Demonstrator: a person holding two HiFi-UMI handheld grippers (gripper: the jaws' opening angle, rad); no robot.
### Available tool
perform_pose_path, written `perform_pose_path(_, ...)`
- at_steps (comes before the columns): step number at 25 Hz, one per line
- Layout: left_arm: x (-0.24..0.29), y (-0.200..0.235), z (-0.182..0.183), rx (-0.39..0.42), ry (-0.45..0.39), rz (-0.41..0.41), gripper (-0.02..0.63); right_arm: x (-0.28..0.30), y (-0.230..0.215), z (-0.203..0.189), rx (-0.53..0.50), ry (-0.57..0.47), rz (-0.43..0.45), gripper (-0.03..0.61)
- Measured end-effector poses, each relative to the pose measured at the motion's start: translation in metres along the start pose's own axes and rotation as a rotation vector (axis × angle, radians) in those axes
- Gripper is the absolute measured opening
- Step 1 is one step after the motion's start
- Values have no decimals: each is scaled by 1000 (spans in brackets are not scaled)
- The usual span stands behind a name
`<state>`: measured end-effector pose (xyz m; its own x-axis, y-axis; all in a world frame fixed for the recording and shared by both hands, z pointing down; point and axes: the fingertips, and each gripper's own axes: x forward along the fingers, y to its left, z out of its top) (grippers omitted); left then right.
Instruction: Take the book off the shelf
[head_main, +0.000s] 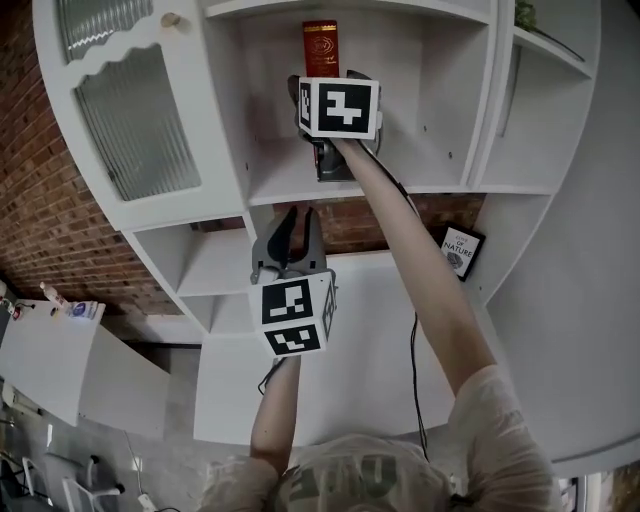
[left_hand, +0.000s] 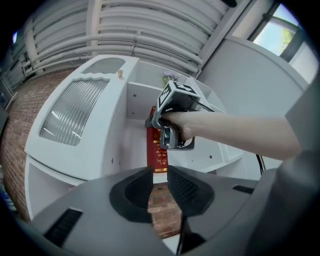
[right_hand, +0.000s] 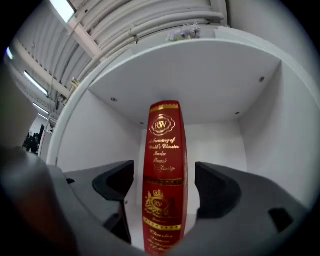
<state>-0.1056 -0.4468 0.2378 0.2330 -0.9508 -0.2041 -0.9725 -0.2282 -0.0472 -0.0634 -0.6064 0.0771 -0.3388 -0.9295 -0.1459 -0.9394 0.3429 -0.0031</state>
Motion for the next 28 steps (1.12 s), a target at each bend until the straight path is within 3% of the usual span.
perform_pose_path(7,-3,20,-5,-26,9,23,77,49,-8,-39,-42,151,-48,364)
perform_pose_path(17,-4,34,-5,-26,6,51,78,56,-2,-39,26,98,-53,357)
perform_pose_path(18,-4,34,-6,-26,8,52,78,55,-4,-39,26,94,-62,314)
perform_pose_path(22,-3,35,-8,-17,21,58,78,54,-6,-41,6,113,-84,268)
perform_pose_path(28,-7,34,-2,-11,13,55,77,53,-10,-40,-16,138,-84,244)
